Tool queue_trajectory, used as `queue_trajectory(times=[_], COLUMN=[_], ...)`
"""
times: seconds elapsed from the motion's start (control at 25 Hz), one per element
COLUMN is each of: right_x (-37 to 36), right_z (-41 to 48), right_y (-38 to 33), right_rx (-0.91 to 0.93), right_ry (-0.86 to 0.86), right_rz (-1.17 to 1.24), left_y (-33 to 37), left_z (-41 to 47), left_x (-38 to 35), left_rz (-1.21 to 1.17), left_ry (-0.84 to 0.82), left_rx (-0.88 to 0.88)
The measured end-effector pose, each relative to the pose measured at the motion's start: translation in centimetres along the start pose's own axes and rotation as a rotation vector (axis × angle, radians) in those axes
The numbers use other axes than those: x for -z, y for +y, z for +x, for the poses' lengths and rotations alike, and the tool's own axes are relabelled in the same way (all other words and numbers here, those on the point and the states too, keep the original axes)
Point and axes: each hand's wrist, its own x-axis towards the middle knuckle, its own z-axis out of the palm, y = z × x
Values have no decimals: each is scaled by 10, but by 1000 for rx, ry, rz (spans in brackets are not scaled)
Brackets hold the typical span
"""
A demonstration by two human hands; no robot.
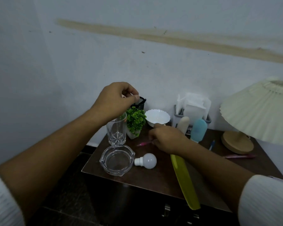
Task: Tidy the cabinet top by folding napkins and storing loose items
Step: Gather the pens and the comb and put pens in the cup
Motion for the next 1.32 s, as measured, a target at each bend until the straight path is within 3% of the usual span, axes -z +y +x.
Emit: queue_trajectory(times=[0.12,0.24,0.36,0.56,0.68,0.76,0.84,1.0,1.32], right_x=[30,74,111,135,136,132,123,100,56], right_z=[-14,-27,-31,-12,18,44,68,104,129], right_y=[1,-3,-6,-4,-5,-5,-3,1,12], right_rx=[-1,36,23,-66,-73,-88,-103,-86,-87], right_ry=[146,270,347,482,599,701,770,731,421], right_rz=[-5,80,398,1105,1288,1167,892,412,181], left_y=[0,6,13,13,6,-4,-15,-41,-68], left_z=[-5,-8,-2,17,35,48,61,76,81], left_x=[2,-4,-6,6,9,7,4,-4,-26], left_rz=[48,233,322,156,50,-61,-190,-309,-427], left_ry=[-29,-196,-280,-208,-170,-114,-108,-221,-267], left_rx=[-70,-224,-253,-143,-49,67,253,525,568])
